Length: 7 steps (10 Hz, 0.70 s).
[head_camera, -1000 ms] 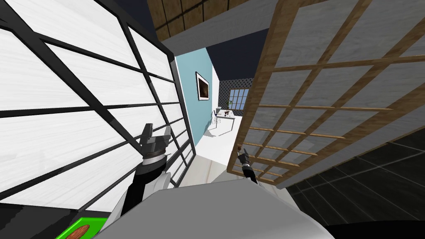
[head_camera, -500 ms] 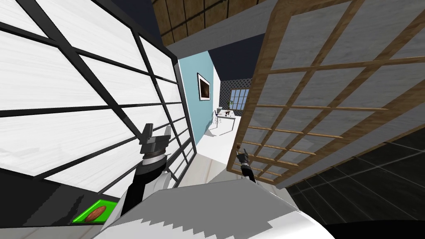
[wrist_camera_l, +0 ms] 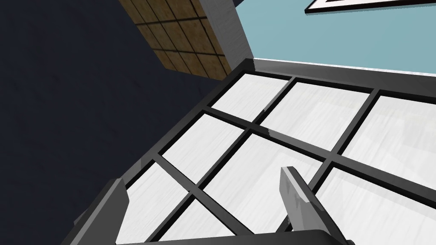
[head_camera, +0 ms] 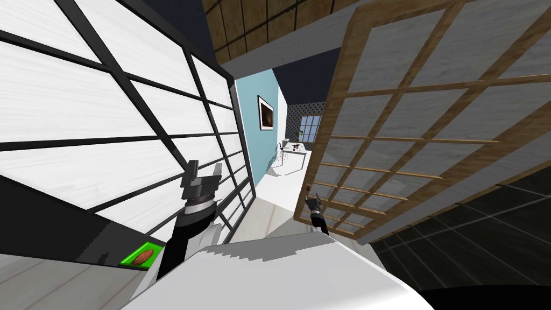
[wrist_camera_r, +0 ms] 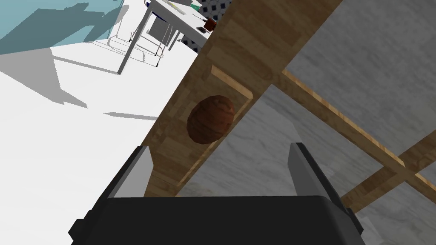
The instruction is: Pull the door open
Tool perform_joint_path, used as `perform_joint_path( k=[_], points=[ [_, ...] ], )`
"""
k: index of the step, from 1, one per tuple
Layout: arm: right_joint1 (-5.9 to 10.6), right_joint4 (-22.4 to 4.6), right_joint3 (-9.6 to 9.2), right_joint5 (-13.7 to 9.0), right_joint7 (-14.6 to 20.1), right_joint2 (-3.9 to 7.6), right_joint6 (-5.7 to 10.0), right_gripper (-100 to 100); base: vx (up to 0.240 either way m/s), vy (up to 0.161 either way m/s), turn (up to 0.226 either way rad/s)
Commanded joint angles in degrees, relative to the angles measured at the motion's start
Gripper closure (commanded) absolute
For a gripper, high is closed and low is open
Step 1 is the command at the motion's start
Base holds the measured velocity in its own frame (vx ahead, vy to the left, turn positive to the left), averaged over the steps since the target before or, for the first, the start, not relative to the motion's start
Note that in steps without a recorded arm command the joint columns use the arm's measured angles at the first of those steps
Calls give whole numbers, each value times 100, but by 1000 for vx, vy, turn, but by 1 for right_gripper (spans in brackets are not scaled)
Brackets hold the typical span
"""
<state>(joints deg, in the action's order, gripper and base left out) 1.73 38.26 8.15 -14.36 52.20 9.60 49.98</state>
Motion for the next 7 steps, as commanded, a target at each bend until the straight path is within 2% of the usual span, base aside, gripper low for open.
perform_joint_path(
  k=[1,4,5,7],
  points=[
    [28,1,-31,-121,286,-36,-23,-100,-54,-24,50],
    [79,4,-83,-326,729,-99,-65,-100,-65,-15,49],
    [79,4,-83,-326,759,-99,-65,-100,-46,-11,21],
    [126,6,-131,-517,1138,-158,-105,-100,-70,-18,56]
  ],
)
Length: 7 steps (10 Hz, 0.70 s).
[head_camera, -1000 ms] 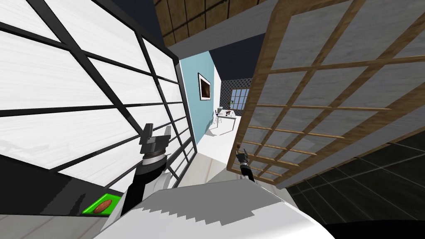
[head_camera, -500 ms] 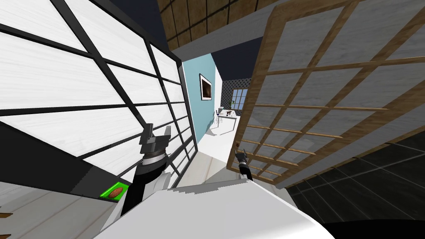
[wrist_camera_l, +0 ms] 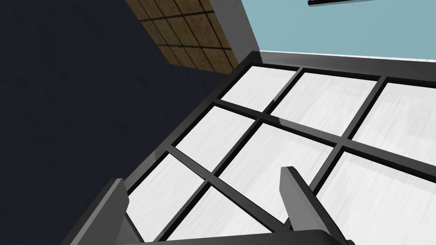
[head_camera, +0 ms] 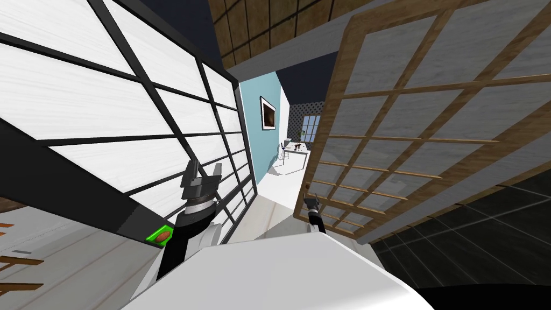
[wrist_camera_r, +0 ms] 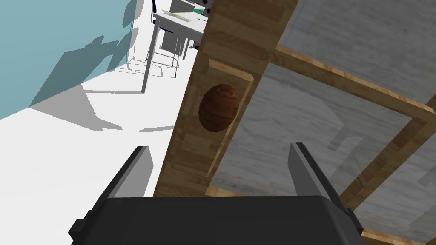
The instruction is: Pull the door open
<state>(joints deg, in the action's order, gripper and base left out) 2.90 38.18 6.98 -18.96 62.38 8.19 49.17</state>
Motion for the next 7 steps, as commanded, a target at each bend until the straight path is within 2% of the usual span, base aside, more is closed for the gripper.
perform_joint_path(
  k=[1,3,4,7],
  points=[
    [8,15,-14,-58,196,-17,-24,-100,-61,-16,26],
    [51,17,-58,-231,561,-70,-60,-100,-71,-5,45],
    [51,17,-58,-231,624,-70,-60,-100,-51,-15,22],
    [102,20,-110,-439,1144,-134,-103,-100,-68,-7,45]
  ],
)
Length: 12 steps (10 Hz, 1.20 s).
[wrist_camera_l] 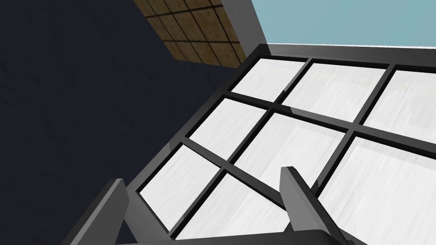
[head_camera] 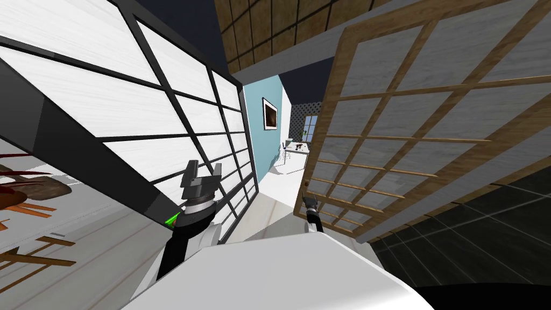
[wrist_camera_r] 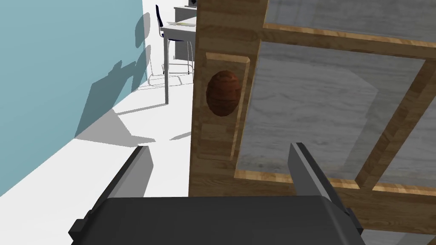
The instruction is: Pull the door open
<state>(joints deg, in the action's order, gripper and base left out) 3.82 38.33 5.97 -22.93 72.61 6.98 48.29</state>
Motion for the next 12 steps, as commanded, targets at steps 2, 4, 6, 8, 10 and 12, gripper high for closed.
perform_joint_path(
  k=[2,4,6,8,10,12],
  points=[
    [35,6,-34,-140,401,-43,-35,-100,-71,-18,36],
    [54,7,-54,-218,614,-67,-52,-100,-55,-10,28],
    [-7,-43,-31,-226,700,77,-10,-100,46,-12,48],
    [-69,-78,-14,-255,839,213,20,-100,195,-1,78],
    [-115,-104,-1,-276,942,314,42,-100,177,-13,60],
    [-226,-167,30,-328,1191,556,96,-100,169,-12,109]
  ],
)
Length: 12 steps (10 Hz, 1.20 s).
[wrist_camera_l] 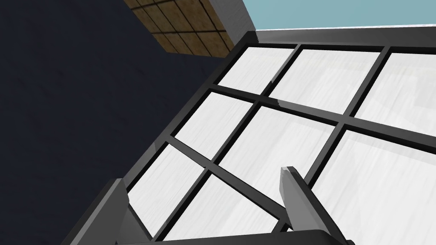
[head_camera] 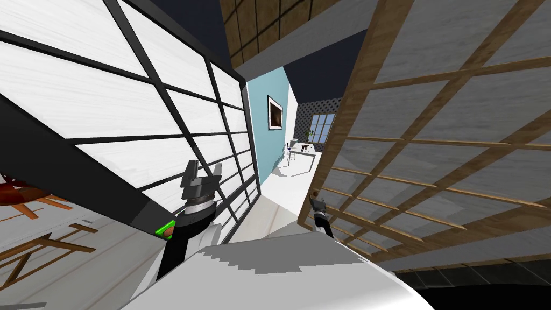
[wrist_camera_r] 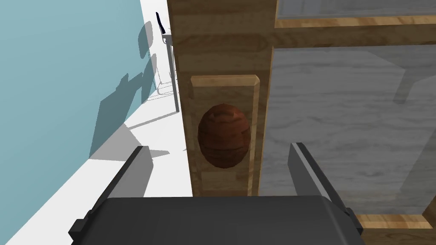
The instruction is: Pull the door open
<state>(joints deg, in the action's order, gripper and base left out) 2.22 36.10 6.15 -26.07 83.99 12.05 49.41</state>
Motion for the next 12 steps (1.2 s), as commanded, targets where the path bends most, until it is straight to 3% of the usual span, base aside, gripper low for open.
perform_joint_path(
  k=[1,2,3,4,9,12],
  points=[
    [-101,35,21,-31,133,126,1,-100,188,-34,79],
    [-135,16,30,-46,208,200,18,-100,189,-39,72],
    [-163,121,28,-38,123,136,-38,-100,80,-19,6],
    [-163,121,28,-38,123,136,-38,100,-19,6,-14],
    [-163,121,28,-38,123,136,-38,100,-12,1,3],
    [-205,167,-140,63,277,198,-43,100,-153,15,60]
  ],
)
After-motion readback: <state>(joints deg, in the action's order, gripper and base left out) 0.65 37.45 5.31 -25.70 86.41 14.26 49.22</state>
